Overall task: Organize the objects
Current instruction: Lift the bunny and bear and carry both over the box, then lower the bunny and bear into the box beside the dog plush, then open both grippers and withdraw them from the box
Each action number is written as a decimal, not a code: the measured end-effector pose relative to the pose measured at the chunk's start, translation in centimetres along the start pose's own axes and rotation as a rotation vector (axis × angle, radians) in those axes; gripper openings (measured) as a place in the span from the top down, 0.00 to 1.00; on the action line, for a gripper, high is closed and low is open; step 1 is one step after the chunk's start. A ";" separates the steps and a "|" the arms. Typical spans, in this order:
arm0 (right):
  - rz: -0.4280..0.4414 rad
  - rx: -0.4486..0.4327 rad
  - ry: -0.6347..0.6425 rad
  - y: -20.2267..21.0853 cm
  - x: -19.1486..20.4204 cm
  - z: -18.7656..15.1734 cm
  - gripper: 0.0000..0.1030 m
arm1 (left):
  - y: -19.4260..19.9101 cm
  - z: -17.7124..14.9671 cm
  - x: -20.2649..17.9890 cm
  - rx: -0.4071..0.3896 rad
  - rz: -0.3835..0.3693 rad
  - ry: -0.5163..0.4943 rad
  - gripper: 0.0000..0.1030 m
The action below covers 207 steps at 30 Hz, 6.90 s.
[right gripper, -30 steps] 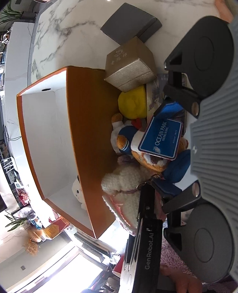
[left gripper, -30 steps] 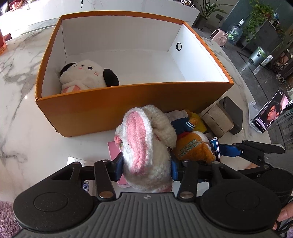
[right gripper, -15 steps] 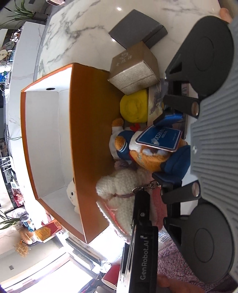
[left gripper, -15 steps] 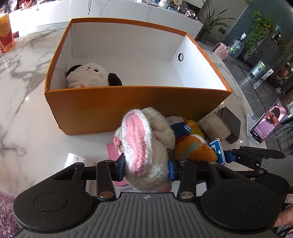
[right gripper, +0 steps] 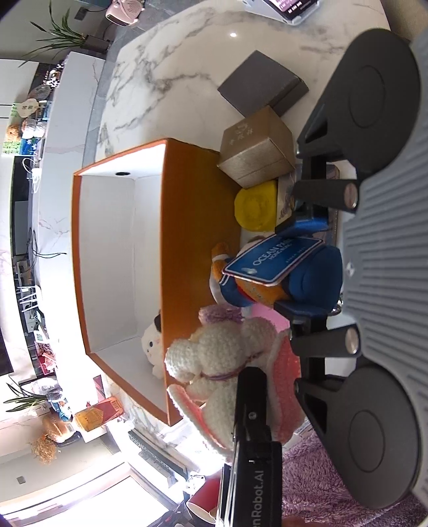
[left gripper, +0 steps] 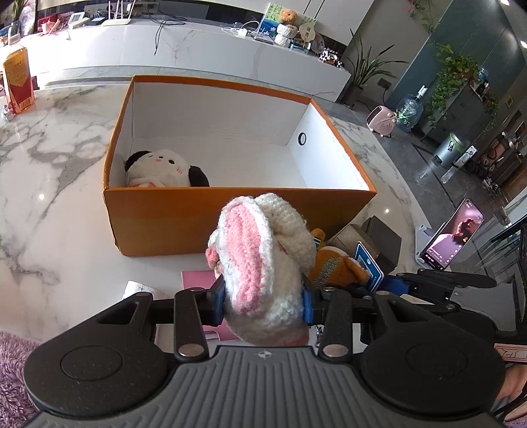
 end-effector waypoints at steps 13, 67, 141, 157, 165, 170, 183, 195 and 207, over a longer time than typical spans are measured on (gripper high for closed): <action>0.007 -0.110 -0.042 4.3 -0.2 2.5 0.59 | 2.5 2.6 -1.0 -0.098 -0.039 -0.006 0.53; -0.016 -0.190 -0.131 -1.3 -2.6 16.3 0.68 | -4.2 8.4 3.2 -0.055 0.032 0.012 0.54; 0.083 0.408 -0.406 -16.1 -6.2 11.9 0.38 | -8.6 8.1 4.4 0.096 0.038 -0.083 0.59; 0.111 0.424 -0.457 -15.5 -4.6 10.2 0.69 | -8.8 7.8 4.1 0.103 0.049 -0.099 0.62; 0.078 0.401 -0.400 -15.0 -2.7 10.1 0.66 | -8.9 7.4 3.7 0.091 0.081 -0.129 0.60; 0.035 0.363 -0.303 -14.0 -1.0 10.3 0.55 | -8.3 7.4 3.9 0.065 0.090 -0.115 0.58; -0.136 0.142 -0.034 -8.9 -1.5 12.8 0.34 | -3.9 7.8 3.0 -0.066 0.107 -0.108 0.54; -0.152 -0.045 0.035 -3.8 0.6 11.6 0.27 | 0.5 5.9 2.3 -0.158 0.111 -0.088 0.52; -0.073 -0.131 0.048 -1.0 2.0 8.8 0.26 | 2.0 2.3 3.0 -0.128 0.114 -0.078 0.43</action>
Point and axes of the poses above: each gripper's, at about its wrist camera, not at the fingertips, and y roughly against the way its jaws point, x to its left, z to its top, the point moved 6 cm from there along -y, roughly the way its jaws point, and after that the axes turned 4 degrees about -x, right-handed, at the moved point
